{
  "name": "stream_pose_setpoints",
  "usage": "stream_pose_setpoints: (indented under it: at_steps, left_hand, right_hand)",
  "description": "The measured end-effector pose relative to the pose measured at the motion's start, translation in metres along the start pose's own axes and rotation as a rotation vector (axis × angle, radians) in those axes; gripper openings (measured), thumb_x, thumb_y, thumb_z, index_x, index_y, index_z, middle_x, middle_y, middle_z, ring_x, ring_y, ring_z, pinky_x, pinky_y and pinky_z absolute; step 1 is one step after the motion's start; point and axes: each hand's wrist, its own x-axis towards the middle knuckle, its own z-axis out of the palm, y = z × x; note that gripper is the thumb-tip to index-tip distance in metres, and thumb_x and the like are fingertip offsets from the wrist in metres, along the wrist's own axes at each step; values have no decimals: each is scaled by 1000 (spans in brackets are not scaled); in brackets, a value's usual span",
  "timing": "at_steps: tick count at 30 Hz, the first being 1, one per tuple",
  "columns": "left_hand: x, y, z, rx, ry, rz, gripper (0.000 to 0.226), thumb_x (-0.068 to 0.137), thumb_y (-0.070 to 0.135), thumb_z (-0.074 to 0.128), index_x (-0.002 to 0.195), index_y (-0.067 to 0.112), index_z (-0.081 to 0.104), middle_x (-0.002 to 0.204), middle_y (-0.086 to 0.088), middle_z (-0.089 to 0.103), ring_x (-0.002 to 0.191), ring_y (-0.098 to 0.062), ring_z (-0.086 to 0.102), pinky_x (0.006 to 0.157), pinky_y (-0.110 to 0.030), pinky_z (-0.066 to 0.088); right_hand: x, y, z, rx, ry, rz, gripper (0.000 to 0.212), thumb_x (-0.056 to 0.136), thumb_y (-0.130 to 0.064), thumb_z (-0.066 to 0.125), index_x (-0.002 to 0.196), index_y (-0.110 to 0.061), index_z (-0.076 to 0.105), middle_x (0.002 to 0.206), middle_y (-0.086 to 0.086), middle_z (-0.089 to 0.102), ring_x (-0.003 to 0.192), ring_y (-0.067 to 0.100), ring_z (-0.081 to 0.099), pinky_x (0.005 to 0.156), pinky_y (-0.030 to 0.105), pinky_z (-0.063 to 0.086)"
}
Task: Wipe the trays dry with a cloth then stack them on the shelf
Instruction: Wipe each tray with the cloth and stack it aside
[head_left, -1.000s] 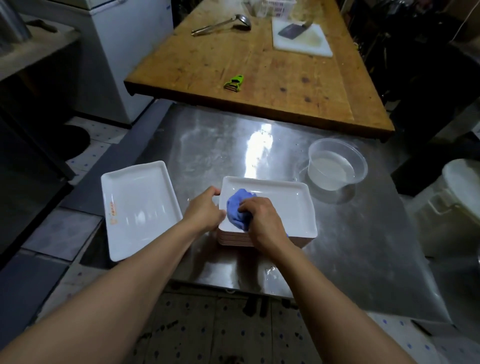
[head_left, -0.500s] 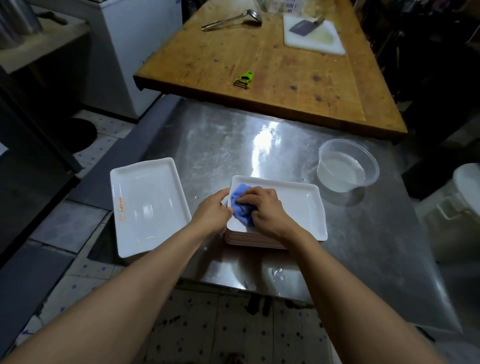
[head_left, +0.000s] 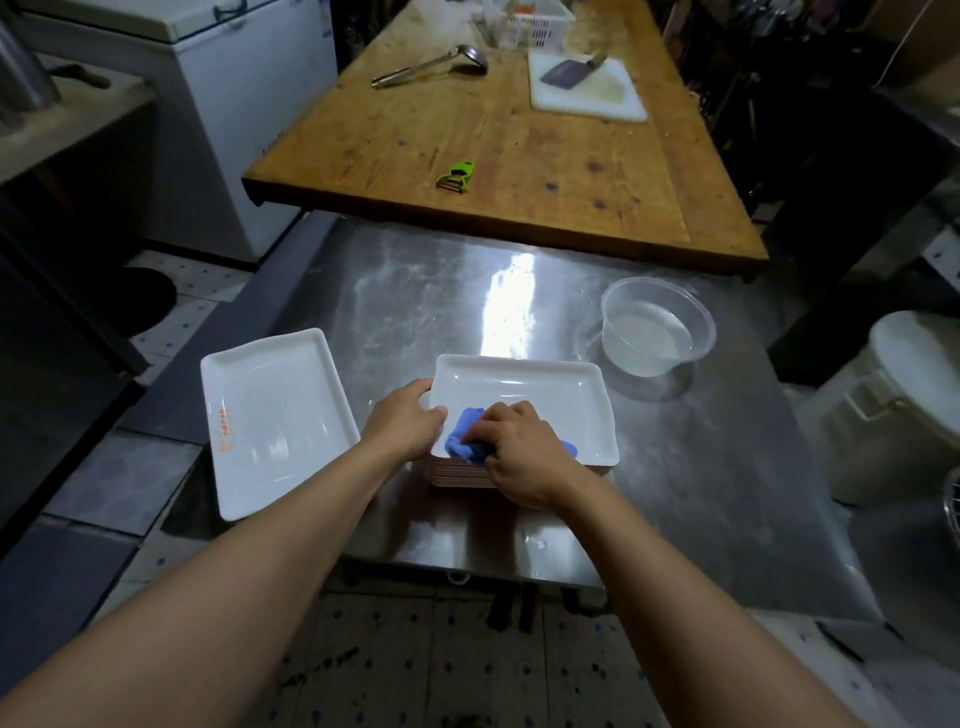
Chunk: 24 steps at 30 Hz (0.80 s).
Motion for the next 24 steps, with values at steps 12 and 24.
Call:
stream_pose_setpoints:
  at_steps: [12,24]
  left_hand:
    - [-7,1,3,165,78,66,58,79,12,60,134,27,49,109,-11,66,99,-31,61,87,-37,51]
    - [-3,-3,7,201,106,79,58,79,13,56,134,30,47,107,-8,66,92,-30,63,81,-36,53]
  right_hand:
    - [-1,61,0,-93,187,285,34,79,-8,47,112,-13,52,128,10,42,116,27,37,96,28,29]
    - [27,52,8,-230,207,80,69,73,-19,61,138,-21,38,147,-4,30,135,23,24,107,41,20]
